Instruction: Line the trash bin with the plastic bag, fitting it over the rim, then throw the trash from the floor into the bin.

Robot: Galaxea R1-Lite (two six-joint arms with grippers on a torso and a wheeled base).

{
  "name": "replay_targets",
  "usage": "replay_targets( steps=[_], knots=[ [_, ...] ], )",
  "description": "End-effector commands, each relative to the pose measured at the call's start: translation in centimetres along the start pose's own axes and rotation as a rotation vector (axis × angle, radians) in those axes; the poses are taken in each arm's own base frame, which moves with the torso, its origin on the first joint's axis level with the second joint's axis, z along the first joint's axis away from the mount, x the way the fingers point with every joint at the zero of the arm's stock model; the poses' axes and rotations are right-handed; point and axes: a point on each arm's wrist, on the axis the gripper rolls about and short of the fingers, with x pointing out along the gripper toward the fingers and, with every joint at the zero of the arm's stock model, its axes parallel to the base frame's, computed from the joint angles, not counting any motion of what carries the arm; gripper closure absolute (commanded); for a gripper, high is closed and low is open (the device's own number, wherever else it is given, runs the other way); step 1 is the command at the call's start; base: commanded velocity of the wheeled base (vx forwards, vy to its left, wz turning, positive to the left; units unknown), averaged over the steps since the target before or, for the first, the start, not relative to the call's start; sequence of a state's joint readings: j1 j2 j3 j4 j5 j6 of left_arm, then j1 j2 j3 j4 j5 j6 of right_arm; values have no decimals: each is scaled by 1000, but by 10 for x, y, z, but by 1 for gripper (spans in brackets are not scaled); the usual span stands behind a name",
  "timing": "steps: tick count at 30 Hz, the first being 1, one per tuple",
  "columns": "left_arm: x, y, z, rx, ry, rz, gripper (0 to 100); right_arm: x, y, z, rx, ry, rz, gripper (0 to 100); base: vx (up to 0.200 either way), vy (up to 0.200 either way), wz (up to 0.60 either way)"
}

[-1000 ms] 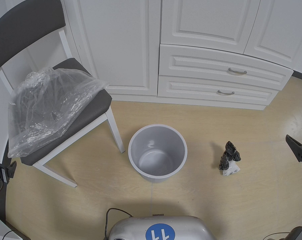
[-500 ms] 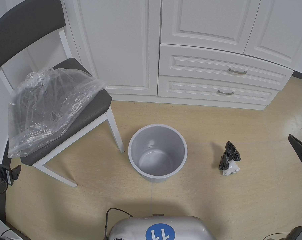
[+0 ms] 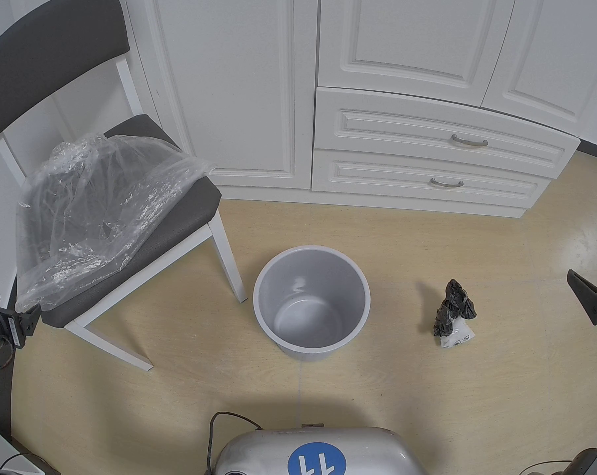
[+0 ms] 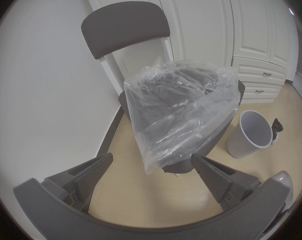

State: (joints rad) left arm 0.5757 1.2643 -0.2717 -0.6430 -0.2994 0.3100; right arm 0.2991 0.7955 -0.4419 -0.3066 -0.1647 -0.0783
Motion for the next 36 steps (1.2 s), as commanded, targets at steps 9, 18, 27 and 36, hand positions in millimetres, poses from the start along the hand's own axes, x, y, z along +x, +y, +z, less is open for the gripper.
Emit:
replay_targets(
  steps=[9,18,27,36],
  knots=[
    [11,5,2,-14,16,-1,0,4,5,-6,30,36,50,0,0,0,0],
    [32,17,-2,-48,9,30,0,3,8,-3,35,21,74,0,0,0,0],
    [41,20,-3,-57,-16,38,0,3,8,-3,36,18,75,0,0,0,0],
    [50,23,-6,-83,-42,47,0,1,7,-1,39,5,76,0,0,0,0]
  ],
)
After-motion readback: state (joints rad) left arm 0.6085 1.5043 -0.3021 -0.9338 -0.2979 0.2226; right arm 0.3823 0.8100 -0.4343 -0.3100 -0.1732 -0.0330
